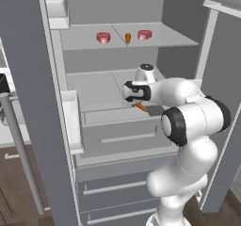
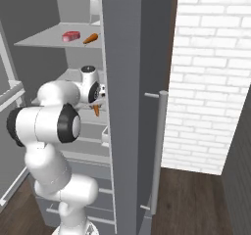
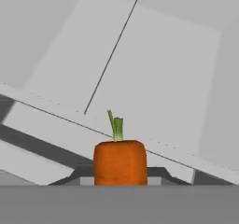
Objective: Place one carrot and one steak in each tupperware on the nearby counter, to pack two identical lunches.
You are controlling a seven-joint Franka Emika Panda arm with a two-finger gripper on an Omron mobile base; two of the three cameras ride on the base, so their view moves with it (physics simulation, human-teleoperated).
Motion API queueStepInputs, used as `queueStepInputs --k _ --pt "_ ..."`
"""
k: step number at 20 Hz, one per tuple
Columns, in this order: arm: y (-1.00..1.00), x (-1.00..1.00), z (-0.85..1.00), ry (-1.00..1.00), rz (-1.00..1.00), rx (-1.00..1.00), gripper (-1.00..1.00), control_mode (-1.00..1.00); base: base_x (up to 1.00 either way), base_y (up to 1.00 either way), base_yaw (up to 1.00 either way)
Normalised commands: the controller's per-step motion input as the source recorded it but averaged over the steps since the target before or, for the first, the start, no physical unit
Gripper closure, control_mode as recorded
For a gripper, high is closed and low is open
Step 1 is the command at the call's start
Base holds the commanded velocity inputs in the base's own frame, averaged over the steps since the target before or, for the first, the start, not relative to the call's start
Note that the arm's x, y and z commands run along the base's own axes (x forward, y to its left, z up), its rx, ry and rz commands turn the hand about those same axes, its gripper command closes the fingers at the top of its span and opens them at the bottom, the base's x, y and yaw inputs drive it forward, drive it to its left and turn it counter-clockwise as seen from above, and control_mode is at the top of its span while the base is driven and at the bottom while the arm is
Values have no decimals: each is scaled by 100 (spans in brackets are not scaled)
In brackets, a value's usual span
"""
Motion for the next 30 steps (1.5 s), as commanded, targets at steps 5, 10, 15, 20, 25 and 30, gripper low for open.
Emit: queueStepInputs --k 5,10,15,20,25,30 --pt "0 -100 28 -8 0 1 100 -100 0 0 0" --pt "0 -99 63 -16 0 0 100 -100 0 0 0" --pt "0 -87 68 -10 0 0 100 -100 0 0 0" --pt "0 -100 30 -11 0 0 100 -100 0 0 0" --pt "0 -97 45 -19 0 0 100 -100 0 0 0" --pt "0 -15 17 -5 0 0 100 100 -63 0 0"
